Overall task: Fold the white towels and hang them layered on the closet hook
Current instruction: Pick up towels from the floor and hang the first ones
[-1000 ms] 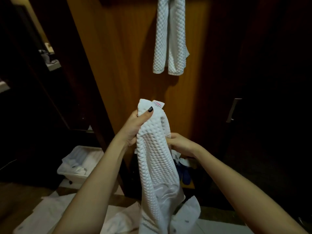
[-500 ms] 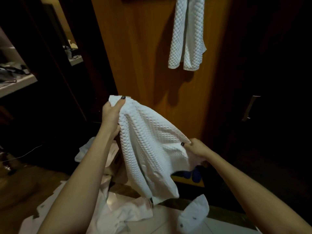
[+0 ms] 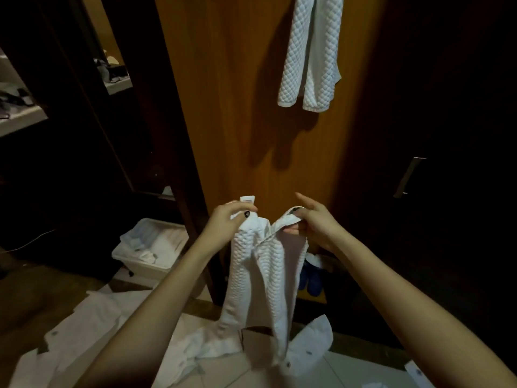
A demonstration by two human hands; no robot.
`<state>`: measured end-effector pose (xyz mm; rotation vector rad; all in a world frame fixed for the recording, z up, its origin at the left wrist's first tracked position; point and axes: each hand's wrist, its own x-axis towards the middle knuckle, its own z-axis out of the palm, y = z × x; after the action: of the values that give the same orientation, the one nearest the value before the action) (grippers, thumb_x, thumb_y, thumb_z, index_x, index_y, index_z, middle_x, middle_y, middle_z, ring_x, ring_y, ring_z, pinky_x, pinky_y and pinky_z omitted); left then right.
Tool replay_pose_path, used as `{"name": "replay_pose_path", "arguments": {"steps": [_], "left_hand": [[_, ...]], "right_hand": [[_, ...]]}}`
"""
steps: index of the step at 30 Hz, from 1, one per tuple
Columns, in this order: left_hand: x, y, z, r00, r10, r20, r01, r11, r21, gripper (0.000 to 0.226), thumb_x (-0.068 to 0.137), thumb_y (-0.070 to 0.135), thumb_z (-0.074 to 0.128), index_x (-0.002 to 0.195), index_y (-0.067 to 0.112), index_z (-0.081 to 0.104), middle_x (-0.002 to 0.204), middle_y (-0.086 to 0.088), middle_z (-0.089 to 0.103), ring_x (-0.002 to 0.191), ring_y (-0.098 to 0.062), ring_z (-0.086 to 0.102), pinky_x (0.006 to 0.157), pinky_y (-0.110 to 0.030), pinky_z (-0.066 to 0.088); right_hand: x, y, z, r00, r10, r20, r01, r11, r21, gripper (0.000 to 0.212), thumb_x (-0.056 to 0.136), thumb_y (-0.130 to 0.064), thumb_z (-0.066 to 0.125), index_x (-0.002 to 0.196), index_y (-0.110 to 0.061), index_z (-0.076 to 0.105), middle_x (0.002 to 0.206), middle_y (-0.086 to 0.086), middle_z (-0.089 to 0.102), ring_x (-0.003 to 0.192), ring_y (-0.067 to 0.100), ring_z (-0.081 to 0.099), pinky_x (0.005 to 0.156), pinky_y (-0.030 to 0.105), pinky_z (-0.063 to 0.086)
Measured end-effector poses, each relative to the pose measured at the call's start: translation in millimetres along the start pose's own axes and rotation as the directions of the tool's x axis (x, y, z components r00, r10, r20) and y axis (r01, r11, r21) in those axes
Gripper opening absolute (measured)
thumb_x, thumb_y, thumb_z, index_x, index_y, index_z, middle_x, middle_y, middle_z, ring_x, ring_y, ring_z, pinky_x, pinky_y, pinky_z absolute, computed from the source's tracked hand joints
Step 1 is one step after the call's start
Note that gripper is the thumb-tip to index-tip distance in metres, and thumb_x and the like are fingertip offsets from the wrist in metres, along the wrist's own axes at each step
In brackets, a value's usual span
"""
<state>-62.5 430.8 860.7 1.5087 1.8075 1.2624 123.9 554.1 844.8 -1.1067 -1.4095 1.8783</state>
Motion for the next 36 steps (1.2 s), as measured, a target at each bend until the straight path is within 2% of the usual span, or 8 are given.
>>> {"name": "replay_pose_path", "arguments": {"steps": [4, 7, 11, 16, 24, 28, 31, 36], "left_hand": [[0, 2, 25, 0.991, 0.061, 0.115, -0.068, 0.996, 0.057, 0.031, 0.089, 0.016, 0.070, 0.119, 0.013, 0.066, 0.118, 0.001, 0.055, 0.114, -0.008, 0.050, 0.086, -0.001, 0.033], [0, -3, 38, 0.988, 0.011, 0.152, -0.020, 0.998, 0.057, 0.042, 0.081, 0.029, 0.077, 0.120, 0.020, 0.062, 0.118, 0.007, 0.048, 0.116, -0.010, 0.047, 0.086, -0.018, 0.039], [1, -11, 62, 0.993, 0.072, 0.095, -0.085, 0.987, 0.140, 0.018, 0.085, 0.022, 0.072, 0.101, 0.020, 0.064, 0.124, 0.012, 0.045, 0.117, -0.003, 0.043, 0.083, -0.022, 0.035], [15, -3, 71, 0.995, 0.072, -0.063, -0.080, 0.988, -0.129, 0.015, 0.085, 0.002, 0.070, 0.074, 0.012, 0.068, 0.080, 0.005, 0.060, 0.076, 0.003, 0.056, 0.067, -0.015, 0.039], [41, 11, 60, 0.999, 0.037, 0.012, -0.030, 0.916, -0.399, 0.025, 0.090, 0.014, 0.066, 0.070, 0.027, 0.075, 0.075, 0.009, 0.071, 0.073, -0.004, 0.064, 0.067, -0.018, 0.049], [54, 17, 60, 0.998, -0.056, -0.001, 0.046, 0.827, -0.560, 0.015, 0.092, 0.026, 0.066, 0.087, 0.015, 0.075, 0.101, -0.017, 0.072, 0.088, -0.024, 0.065, 0.080, -0.042, 0.050], [62, 24, 53, 1.000, 0.007, -0.010, -0.011, 0.867, -0.499, 0.019, 0.091, 0.035, 0.066, 0.085, 0.018, 0.072, 0.096, -0.013, 0.072, 0.083, -0.018, 0.068, 0.073, -0.032, 0.055], [70, 37, 34, 0.998, 0.054, 0.016, -0.044, 0.922, -0.384, 0.020, 0.094, 0.029, 0.062, 0.077, 0.029, 0.072, 0.083, 0.008, 0.072, 0.078, -0.006, 0.068, 0.065, -0.015, 0.051]], "right_hand": [[-13, -5, 12, 0.999, -0.037, -0.024, 0.038, 0.998, 0.058, 0.023, 0.095, 0.006, 0.042, 0.107, 0.008, 0.061, 0.079, 0.020, 0.073, 0.079, 0.030, 0.074, 0.064, 0.031, 0.060], [-20, -11, 7, 0.992, -0.094, -0.088, 0.098, 0.994, 0.042, 0.026, 0.095, 0.004, 0.040, 0.087, 0.010, 0.064, 0.087, 0.025, 0.071, 0.086, 0.033, 0.072, 0.070, 0.032, 0.060], [-29, -21, -5, 0.976, -0.160, -0.146, 0.166, 0.986, 0.031, 0.022, 0.096, 0.004, 0.042, 0.089, 0.008, 0.062, 0.084, 0.024, 0.068, 0.084, 0.032, 0.070, 0.082, 0.040, 0.058], [-40, -25, -28, 0.959, -0.258, -0.117, 0.264, 0.963, 0.042, 0.020, 0.100, -0.008, 0.053, 0.090, 0.007, 0.061, 0.049, -0.010, 0.058, 0.050, 0.003, 0.061, 0.067, 0.026, 0.058], [-45, -35, -40, 0.942, -0.250, -0.222, 0.285, 0.949, 0.138, 0.020, 0.101, -0.009, 0.051, 0.092, 0.003, 0.065, 0.097, 0.024, 0.068, 0.086, 0.030, 0.072, 0.077, 0.032, 0.061], [-52, -48, -46, 0.979, -0.191, -0.077, 0.171, 0.963, -0.209, 0.026, 0.103, -0.010, 0.040, 0.108, -0.004, 0.065, 0.085, 0.023, 0.072, 0.073, 0.028, 0.074, 0.069, 0.035, 0.062], [-59, -52, -56, 0.988, -0.150, 0.039, 0.137, 0.729, -0.670, 0.033, 0.102, -0.035, 0.045, 0.095, -0.009, 0.065, 0.076, 0.016, 0.071, 0.064, 0.028, 0.071, 0.062, 0.035, 0.058], [-54, -54, -65, 0.952, -0.238, 0.190, 0.187, -0.036, -0.982, 0.028, 0.091, -0.052, 0.059, 0.086, -0.024, 0.057, 0.097, -0.004, 0.056, 0.079, 0.015, 0.057, 0.063, 0.031, 0.041]]}}
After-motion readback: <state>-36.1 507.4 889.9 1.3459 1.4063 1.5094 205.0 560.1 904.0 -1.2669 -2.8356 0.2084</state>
